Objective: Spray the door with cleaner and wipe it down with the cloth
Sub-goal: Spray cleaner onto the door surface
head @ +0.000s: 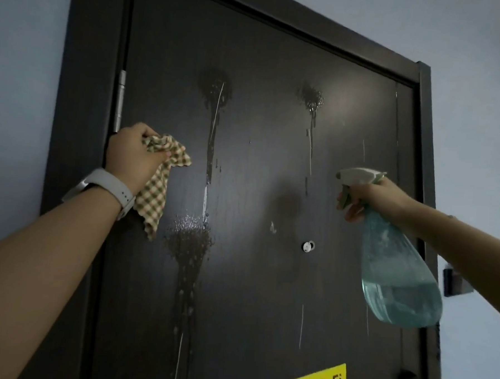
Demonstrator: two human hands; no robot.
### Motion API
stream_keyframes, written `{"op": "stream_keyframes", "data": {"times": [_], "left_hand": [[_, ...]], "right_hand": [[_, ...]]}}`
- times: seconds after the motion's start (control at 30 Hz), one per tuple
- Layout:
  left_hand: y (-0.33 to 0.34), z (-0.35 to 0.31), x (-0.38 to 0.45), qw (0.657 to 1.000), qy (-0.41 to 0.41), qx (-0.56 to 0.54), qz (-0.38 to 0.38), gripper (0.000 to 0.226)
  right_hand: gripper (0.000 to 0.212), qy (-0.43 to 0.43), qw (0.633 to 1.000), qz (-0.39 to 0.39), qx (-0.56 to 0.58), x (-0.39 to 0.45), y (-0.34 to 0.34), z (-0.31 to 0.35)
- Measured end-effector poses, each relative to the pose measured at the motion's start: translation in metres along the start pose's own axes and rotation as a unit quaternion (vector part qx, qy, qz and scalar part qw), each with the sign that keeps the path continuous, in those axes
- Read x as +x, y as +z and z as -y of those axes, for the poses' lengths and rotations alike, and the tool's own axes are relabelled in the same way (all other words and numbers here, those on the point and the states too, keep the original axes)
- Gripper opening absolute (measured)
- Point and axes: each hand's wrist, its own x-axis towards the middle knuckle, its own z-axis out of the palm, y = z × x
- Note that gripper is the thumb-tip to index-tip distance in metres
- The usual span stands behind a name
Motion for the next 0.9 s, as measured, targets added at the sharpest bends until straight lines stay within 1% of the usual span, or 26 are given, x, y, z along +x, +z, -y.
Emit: {"op": "stream_keyframes", "data": {"times": [0.1,0.27,0.4,0.47,0.5,0.57,0.63,0.77,0.83,0.9], "left_hand": [[0.002,0.001,-0.002,1.000,-0.004,0.007,-0.016,0.029],[0.005,0.006,-0.002,1.000,-0.006,0.006,-0.017,0.030],[0.006,0.008,-0.001,1.000,-0.007,0.007,-0.021,0.029],[0.007,0.008,-0.002,1.000,-0.009,0.006,-0.022,0.028],[0.007,0.007,-0.002,1.000,-0.009,0.005,-0.023,0.028],[0.007,0.007,-0.003,1.000,-0.007,0.007,-0.023,0.027],[0.005,0.007,-0.004,1.000,-0.006,0.008,-0.015,0.027],[-0.001,0.006,-0.010,1.000,-0.002,0.004,-0.003,0.029],[-0.001,0.000,-0.019,1.000,0.013,-0.003,-0.004,0.028],[0.001,-0.015,-0.030,0.999,0.041,-0.011,0.009,0.027]], "right_hand": [[0.038,0.021,1.000,0.005,0.020,-0.023,0.018,-0.034],[0.040,0.073,0.996,0.038,0.044,-0.055,0.051,-0.081],[0.040,0.101,0.991,0.040,0.078,-0.067,0.071,-0.091],[0.049,0.106,0.991,0.046,0.074,-0.073,0.080,-0.094],[0.050,0.106,0.991,0.049,0.071,-0.074,0.083,-0.098],[0.042,0.106,0.991,0.048,0.062,-0.076,0.089,-0.105],[0.041,0.114,0.991,0.041,0.057,-0.080,0.093,-0.109],[0.037,0.101,0.994,0.032,0.036,-0.084,0.095,-0.111],[0.038,0.104,0.994,0.028,0.030,-0.086,0.094,-0.112],[0.029,0.115,0.993,0.011,0.024,-0.092,0.091,-0.111]]}}
